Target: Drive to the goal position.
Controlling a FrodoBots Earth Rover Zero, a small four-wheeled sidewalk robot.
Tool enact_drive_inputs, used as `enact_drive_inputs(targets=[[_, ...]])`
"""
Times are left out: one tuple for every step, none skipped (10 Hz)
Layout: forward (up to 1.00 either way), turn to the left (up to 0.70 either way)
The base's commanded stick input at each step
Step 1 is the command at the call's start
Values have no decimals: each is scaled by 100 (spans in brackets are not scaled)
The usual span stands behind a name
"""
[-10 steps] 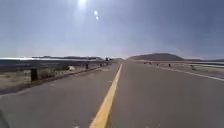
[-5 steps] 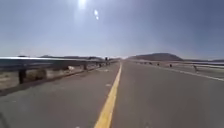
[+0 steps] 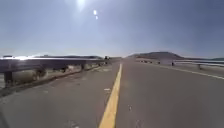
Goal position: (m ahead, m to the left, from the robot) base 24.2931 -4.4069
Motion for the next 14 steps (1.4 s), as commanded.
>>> enact_drive_inputs(targets=[[85,0],[85,0],[85,0],[85,0],[85,0],[85,0],[85,0],[85,0],[85,0],[85,0],[85,0],[85,0],[85,0],[85,0]])
